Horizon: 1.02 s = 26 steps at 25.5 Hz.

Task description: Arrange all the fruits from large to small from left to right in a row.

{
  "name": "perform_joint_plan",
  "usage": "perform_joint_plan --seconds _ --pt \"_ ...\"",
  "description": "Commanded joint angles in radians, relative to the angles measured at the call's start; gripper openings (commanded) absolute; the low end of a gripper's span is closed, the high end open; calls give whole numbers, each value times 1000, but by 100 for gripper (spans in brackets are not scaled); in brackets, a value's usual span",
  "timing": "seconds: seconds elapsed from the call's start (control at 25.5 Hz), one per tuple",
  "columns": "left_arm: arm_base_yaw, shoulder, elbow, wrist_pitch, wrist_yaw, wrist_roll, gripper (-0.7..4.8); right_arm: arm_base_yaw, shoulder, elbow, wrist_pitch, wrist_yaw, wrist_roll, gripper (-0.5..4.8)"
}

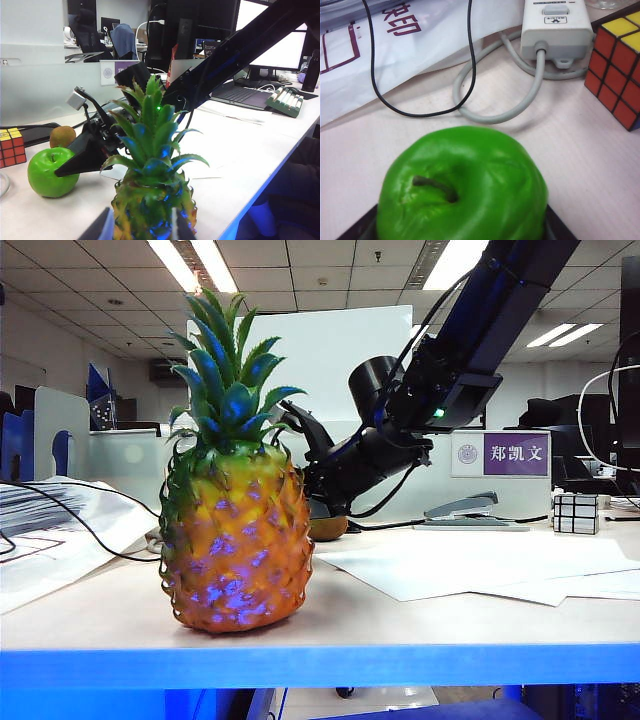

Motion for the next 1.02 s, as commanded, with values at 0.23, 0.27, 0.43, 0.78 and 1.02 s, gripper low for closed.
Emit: perform_joint_plan --seconds 0.23,0.27,0.43,0.78,1.02 --pt "0 0 1 14 4 3 153 -1 -136 5 -214 203 -172 -6" --pt "0 0 1 14 4 3 153 -2 -160 5 -264 240 -198 -6" --pt "0 0 1 18 3 3 153 -1 -262 -29 -361 264 -232 -6" --pt "0 0 1 26 5 1 153 -1 -554 -209 -334 422 -188 -6" --pt "0 0 1 34 6 -5 153 2 -813 -526 -126 497 -75 -6"
